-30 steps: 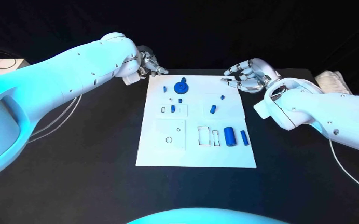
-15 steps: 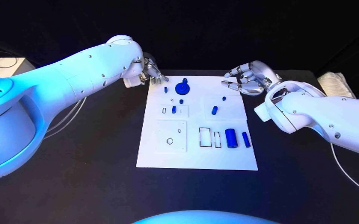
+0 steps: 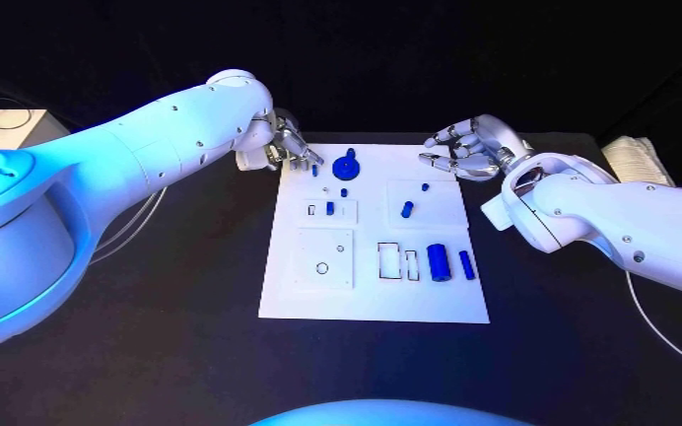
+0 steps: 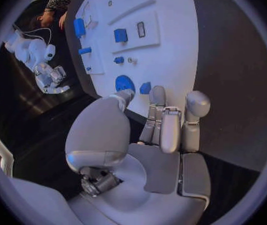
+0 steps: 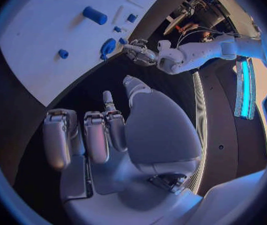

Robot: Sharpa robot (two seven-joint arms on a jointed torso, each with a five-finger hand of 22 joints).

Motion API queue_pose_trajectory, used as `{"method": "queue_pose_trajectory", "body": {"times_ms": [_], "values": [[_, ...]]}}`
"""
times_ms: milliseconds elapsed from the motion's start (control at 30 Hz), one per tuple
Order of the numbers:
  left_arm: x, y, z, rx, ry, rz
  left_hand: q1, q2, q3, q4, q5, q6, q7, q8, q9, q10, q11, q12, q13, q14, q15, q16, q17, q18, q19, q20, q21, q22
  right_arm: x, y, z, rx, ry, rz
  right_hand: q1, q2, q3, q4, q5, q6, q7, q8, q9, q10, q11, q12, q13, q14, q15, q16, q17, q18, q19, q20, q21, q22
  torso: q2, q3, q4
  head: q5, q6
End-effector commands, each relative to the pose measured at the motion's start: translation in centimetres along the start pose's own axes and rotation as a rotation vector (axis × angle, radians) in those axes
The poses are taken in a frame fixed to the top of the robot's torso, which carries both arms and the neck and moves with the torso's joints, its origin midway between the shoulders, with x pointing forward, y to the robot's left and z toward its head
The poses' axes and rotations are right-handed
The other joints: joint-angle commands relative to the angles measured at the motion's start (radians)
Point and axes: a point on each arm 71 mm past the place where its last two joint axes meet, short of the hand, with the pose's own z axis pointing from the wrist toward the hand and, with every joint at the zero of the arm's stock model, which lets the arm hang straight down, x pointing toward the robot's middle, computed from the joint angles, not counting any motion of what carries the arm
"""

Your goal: Assemble the parts on the task board

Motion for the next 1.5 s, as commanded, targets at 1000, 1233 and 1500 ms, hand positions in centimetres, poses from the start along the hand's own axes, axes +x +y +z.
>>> {"method": "queue_pose_trajectory", "body": {"times_ms": [1000,1233,1500], "values": [[0.71,-0.24,0.57,0.019,-0.008,-0.049,0.038,0.045,0.022,-0.006,0.001,0.019,-0.005,0.011,-0.010,0.004,-0.007,0.010,-0.004,0.010,-0.005,0.010,0.065,0.002,-0.003,-0.002,0.005,0.009,0.11,0.17,-0.08,-0.016,0.012,-0.008,-0.003,0.001,0.009,0.002,0.006,0.003,-0.005,0.004,-0.002,0.025,-0.004,0.000,0.187,0.080,-0.003,-0.001,0.161,0.020,0.058,-0.005,-0.007,0.195,-0.001,-0.0001,0.0006,-0.011,-0.010],[0.73,-0.25,0.56,0.023,-0.006,-0.051,0.131,0.068,0.095,-0.040,0.000,0.016,-0.015,0.030,-0.009,0.002,-0.017,0.007,-0.010,0.011,-0.015,0.013,0.067,0.001,-0.002,-0.009,0.008,0.014,0.11,0.16,-0.08,-0.015,0.013,-0.008,-0.004,0.001,0.010,0.003,0.006,0.003,-0.005,0.005,-0.002,0.026,-0.004,0.001,0.188,0.080,-0.003,-0.001,0.161,0.019,0.058,-0.005,-0.005,0.196,-0.001,0.0005,0.0000,-0.011,-0.011],[0.89,-0.42,0.55,0.034,0.010,-0.048,0.190,0.043,0.215,-0.103,-0.003,0.006,-0.023,0.073,0.003,0.013,-0.024,0.001,-0.020,0.021,-0.021,0.025,0.083,-0.002,0.008,-0.014,0.020,0.032,0.13,0.16,-0.07,-0.015,0.015,-0.008,-0.004,0.001,0.010,0.003,0.006,0.003,-0.005,0.005,-0.002,0.026,-0.004,0.001,0.188,0.080,-0.003,-0.001,0.161,0.019,0.058,-0.005,-0.005,0.196,0.000,0.0005,0.0012,-0.012,-0.013]]}}
